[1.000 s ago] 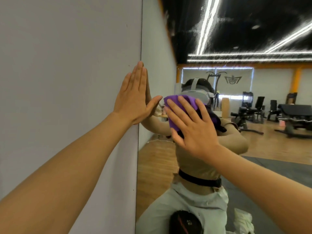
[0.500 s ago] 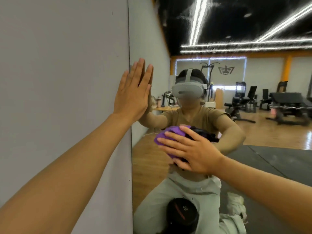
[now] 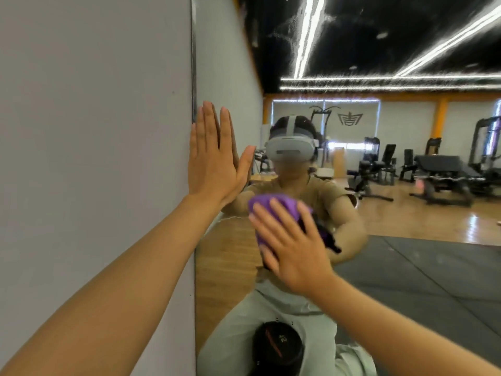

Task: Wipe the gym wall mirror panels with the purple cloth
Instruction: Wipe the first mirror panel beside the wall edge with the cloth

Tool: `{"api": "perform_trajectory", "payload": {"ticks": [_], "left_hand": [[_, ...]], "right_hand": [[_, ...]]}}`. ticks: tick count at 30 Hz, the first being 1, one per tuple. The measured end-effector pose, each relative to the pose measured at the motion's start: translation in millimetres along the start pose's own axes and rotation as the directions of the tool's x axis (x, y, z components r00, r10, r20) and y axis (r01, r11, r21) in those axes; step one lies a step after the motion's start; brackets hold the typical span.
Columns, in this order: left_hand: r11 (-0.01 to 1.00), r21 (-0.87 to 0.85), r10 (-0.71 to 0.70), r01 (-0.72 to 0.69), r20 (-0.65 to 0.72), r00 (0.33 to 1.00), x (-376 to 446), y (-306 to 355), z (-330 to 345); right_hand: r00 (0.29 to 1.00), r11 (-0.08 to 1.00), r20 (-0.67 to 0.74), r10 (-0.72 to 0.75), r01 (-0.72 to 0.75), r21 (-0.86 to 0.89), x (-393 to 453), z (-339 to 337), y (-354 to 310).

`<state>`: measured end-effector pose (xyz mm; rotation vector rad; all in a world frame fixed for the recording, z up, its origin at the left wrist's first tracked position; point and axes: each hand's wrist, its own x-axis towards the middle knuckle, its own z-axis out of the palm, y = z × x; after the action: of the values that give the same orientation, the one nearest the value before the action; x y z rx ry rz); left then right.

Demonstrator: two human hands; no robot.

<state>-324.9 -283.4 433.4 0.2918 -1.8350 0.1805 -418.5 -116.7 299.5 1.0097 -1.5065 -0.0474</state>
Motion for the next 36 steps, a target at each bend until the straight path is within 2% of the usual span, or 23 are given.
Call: {"api": "perform_trajectory", "payload": {"ticks": [3,9,13,16,19,22,24,29,36], "left_hand": [[0.996,-0.023,-0.088,0.088,0.019,0.996,-3,12,7],[0.995,-0.042,-0.093,0.091,-0.023,0.995,-6,12,14],[0.996,-0.070,-0.055,0.050,-0.074,0.996,-6,9,19],[0.996,-0.066,-0.058,0.052,-0.087,0.995,-6,9,23],[0.998,-0.038,-0.060,0.056,-0.111,0.992,-8,9,24],[0.997,-0.022,-0.072,0.069,-0.143,0.987,-11,11,27],[0.997,-0.016,-0.072,0.071,-0.155,0.985,-11,12,28],[0.996,-0.011,-0.085,0.085,-0.174,0.981,-13,12,30],[0.985,-0.040,-0.171,0.167,-0.167,0.971,-21,30,37]], "right_hand": [[0.982,0.984,0.101,-0.161,0.167,-0.059,-55,11,-29],[0.960,0.965,0.113,-0.256,0.261,-0.030,-59,9,-7],[0.998,0.998,-0.024,-0.056,0.057,0.036,-4,-10,52],[0.988,0.991,-0.079,0.130,-0.128,0.029,35,-26,93],[0.961,0.970,-0.137,0.242,-0.239,0.033,39,-28,96],[0.932,0.946,-0.164,0.324,-0.318,0.063,14,-20,71],[0.935,0.945,-0.138,0.326,-0.316,0.088,-17,-12,47],[0.978,0.976,0.003,0.210,-0.210,0.051,-102,4,1],[0.986,0.983,-0.022,0.162,-0.160,0.085,-86,-7,29]]}}
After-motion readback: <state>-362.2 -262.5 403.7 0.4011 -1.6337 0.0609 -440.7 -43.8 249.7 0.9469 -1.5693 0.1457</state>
